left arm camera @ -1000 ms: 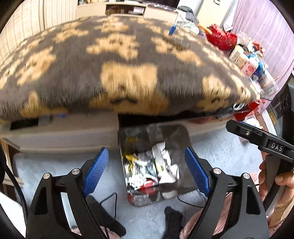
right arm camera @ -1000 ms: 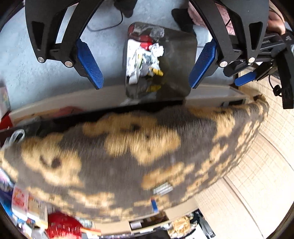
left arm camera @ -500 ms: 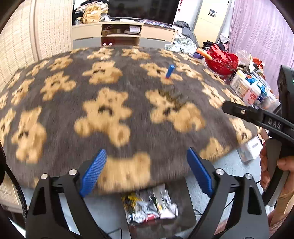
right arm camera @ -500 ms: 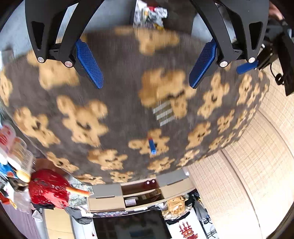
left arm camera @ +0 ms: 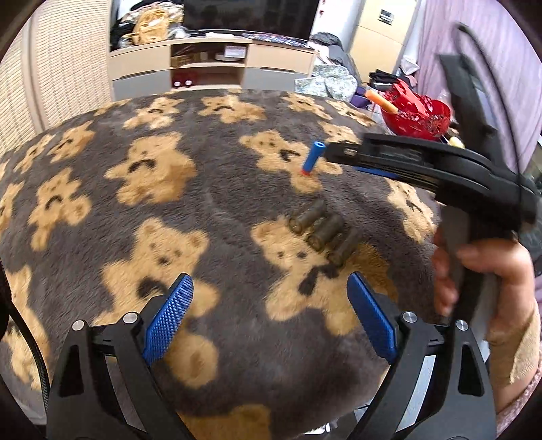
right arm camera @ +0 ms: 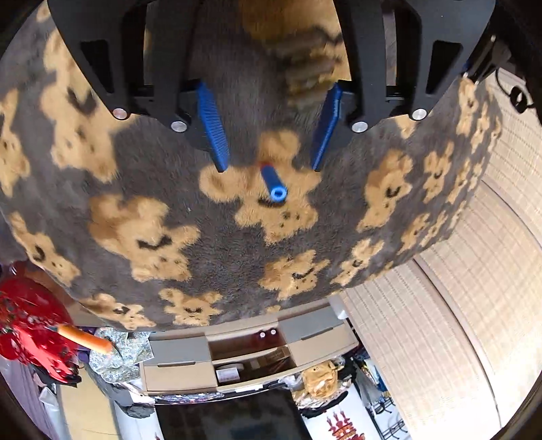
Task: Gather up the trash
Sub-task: 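Grasp the blue cap with the right tool while the left tool grasps the metal cylinders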
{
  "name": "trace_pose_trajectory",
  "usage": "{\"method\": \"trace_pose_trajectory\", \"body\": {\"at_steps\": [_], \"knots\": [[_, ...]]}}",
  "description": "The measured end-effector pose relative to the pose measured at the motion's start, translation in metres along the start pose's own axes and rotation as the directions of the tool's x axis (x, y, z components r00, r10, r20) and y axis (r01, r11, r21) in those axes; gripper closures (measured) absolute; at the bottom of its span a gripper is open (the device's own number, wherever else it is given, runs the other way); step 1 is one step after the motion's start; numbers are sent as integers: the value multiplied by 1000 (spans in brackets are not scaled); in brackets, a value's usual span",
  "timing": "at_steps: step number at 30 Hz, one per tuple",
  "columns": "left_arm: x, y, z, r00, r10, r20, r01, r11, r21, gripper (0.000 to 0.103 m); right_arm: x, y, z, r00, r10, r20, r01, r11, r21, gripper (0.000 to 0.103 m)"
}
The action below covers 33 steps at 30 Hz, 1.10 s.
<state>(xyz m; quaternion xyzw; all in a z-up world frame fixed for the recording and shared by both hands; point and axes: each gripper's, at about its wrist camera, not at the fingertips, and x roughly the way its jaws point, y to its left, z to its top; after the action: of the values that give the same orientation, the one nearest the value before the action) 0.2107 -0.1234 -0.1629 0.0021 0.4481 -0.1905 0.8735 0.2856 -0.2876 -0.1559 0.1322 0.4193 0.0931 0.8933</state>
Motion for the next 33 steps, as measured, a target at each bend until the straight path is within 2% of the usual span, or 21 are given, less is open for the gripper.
{"method": "trace_pose_trajectory", "body": {"at_steps": [5, 8, 10, 11, 20, 25, 28, 31, 33], "knots": [[12, -8, 5, 1000, -13, -8, 13, 1000, 9, 14, 18, 2, 10, 1000, 6, -3, -7, 1000, -28, 61], [21, -9, 7, 1000, -17, -19, 17, 1000, 7, 14, 26, 3, 15, 1000, 16, -9, -16, 999, -39, 70], [25, -10, 9, 1000, -19, -20, 20, 1000, 3, 14, 30, 4, 16, 1000, 16, -15, -17, 998, -57, 86], [26, -10, 10, 1000, -22, -19, 22, 1000, 1, 14, 31, 5, 16, 1000, 14, -14, -15, 998, -63, 88], [45, -32, 19, 999, -33, -9, 33, 999, 11, 17, 6, -22, 16, 999, 0, 32, 1, 999, -39, 90], [58, -45, 22, 999, -49, -21, 49, 999, 6, 34, -10, -42, 13, 998, -31, 47, 32, 999, -28, 90], [66, -52, 23, 999, -41, -29, 41, 999, 2, 36, -15, -49, 11, 998, -34, 49, 35, 999, -28, 90], [71, -57, 25, 1000, -13, -23, 13, 1000, 6, 38, -20, -56, 9, 998, -37, 55, 38, 999, -24, 90], [73, -60, 25, 1000, 27, -15, -27, 1000, 13, 46, -23, -59, 7, 998, -38, 54, 39, 999, -23, 90]]}}
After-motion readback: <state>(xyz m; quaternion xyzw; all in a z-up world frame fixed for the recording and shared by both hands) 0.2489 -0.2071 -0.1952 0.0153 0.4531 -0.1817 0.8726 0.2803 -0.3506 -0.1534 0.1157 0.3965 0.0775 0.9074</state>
